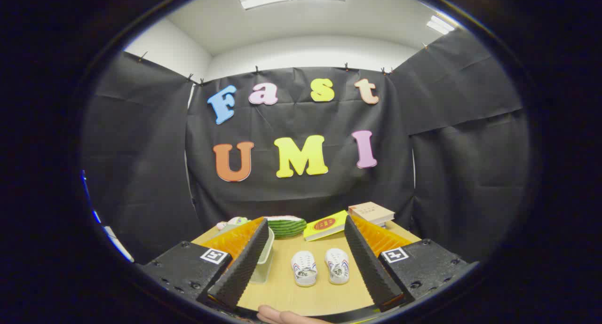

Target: Open the storage box then place both shoes into the box .Put the left shoe in first, then the right shoe, with the right side of both shoes facing outward in a uniform manner.

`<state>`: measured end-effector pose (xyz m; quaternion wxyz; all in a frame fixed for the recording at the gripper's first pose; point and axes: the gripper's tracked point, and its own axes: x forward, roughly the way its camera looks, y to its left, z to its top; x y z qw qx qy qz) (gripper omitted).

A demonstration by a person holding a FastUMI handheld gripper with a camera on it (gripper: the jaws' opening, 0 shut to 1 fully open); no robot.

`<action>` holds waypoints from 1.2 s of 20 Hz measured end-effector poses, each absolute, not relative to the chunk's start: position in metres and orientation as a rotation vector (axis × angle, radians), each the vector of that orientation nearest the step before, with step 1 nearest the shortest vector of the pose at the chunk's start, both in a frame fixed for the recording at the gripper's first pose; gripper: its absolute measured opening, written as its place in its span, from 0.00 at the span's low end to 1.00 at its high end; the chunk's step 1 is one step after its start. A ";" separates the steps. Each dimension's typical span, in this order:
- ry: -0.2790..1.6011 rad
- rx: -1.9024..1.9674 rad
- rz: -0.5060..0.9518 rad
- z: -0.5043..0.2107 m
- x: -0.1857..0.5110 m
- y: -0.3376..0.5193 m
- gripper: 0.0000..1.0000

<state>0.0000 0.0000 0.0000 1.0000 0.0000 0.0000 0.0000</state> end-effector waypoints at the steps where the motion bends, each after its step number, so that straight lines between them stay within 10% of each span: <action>1: 0.004 -0.002 0.000 -0.001 0.001 -0.001 1.00; 24: 0.189 0.061 0.099 -0.029 0.151 -0.015 1.00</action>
